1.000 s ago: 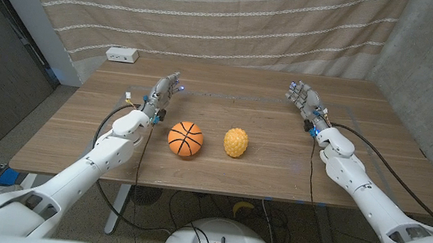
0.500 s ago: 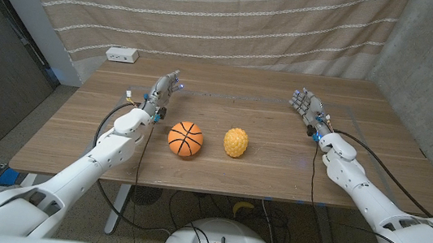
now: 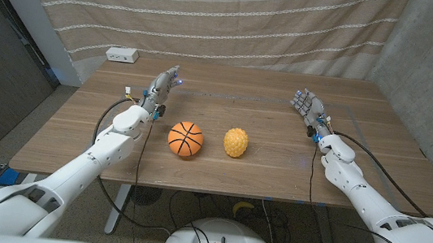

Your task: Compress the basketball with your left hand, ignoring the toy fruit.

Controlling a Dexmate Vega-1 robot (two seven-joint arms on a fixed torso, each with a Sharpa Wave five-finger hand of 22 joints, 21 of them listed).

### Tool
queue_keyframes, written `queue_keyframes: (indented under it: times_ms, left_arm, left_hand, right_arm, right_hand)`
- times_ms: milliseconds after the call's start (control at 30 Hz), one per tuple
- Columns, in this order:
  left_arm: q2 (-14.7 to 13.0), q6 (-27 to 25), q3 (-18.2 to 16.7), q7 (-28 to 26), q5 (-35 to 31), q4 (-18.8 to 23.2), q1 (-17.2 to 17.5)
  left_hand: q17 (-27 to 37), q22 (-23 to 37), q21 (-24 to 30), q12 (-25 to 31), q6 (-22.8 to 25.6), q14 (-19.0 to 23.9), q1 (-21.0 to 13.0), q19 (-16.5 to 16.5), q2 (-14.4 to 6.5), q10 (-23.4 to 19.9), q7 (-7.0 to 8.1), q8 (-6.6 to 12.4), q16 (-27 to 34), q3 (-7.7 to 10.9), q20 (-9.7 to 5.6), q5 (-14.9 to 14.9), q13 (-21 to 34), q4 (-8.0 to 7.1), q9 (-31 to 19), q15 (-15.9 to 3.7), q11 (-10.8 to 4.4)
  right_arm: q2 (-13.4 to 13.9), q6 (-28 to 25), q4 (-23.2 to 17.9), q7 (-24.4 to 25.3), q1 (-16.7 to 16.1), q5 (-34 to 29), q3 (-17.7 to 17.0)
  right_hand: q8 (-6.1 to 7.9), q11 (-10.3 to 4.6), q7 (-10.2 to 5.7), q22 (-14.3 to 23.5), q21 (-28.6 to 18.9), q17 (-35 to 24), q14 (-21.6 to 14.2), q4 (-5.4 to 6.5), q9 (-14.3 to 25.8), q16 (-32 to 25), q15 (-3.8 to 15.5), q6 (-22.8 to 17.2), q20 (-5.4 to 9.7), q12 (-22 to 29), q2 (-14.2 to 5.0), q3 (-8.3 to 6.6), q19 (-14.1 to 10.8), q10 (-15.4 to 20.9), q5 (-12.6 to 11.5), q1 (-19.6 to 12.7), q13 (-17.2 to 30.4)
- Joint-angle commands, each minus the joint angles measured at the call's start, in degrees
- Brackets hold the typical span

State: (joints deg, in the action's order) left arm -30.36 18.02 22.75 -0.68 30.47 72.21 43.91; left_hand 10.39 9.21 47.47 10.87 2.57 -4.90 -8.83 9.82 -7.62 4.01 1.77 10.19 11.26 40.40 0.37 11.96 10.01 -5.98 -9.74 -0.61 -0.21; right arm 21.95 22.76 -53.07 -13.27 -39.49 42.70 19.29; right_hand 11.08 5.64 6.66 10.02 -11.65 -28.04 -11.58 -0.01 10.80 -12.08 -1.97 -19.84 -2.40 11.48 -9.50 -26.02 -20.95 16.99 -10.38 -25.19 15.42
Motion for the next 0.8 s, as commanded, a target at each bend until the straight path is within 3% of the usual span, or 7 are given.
queue_keyframes:
  times_ms: [33,400,800]
  left_arm:
    - [-2.6,0.9,0.1,-3.6,-4.8,4.2,1.5]
    - [-5.2,0.1,-0.5,-7.3,-8.9,9.9,4.4]
    - [-8.2,-2.0,-1.5,-11.3,-14.0,16.1,7.4]
  left_hand:
    - [0.0,0.2,-0.2,0.5,0.2,0.5,0.6,0.0,-0.3,-0.3,0.81,0.33,0.4,0.13,0.46,-0.1,0.2,0.61,-0.1,0.06,-0.14]
    - [-0.3,0.2,-0.9,0.6,1.2,1.5,1.2,-1.4,1.9,-1.0,2.20,0.42,0.2,-0.65,0.56,-0.4,0.2,2.32,-0.1,-0.25,-0.53]
    - [-0.4,0.2,-1.4,0.7,1.4,2.4,1.3,-2.4,2.0,-1.6,3.30,0.30,0.2,-0.62,0.86,-0.4,0.2,3.22,-0.1,-0.32,-0.66]
  right_arm:
    - [0.0,1.1,-2.2,1.8,-1.7,-0.3,-0.3]
    - [0.3,1.0,-3.9,2.7,-2.9,-0.3,-0.2]
    - [-0.5,1.7,-2.8,2.1,-2.2,-0.4,0.1]
  right_hand:
    - [0.27,0.15,0.12,0.1,-0.5,0.1,-0.6,-0.62,0.1,-0.5,-0.71,-0.8,-0.61,0.4,0.56,-0.22,-0.4,0.8,-0.3,0.0,0.0]
    - [0.42,0.59,0.39,0.1,-0.7,0.5,-1.2,-1.21,0.1,-0.6,-0.80,-1.3,-0.84,0.6,0.58,-0.07,-1.1,1.5,-0.4,0.1,-0.2]
    - [0.49,0.79,0.24,0.2,-0.7,0.9,-1.9,-2.18,0.1,-0.8,-1.00,-1.7,-1.12,0.9,0.48,-0.17,-1.6,2.4,-0.7,-0.2,-0.5]
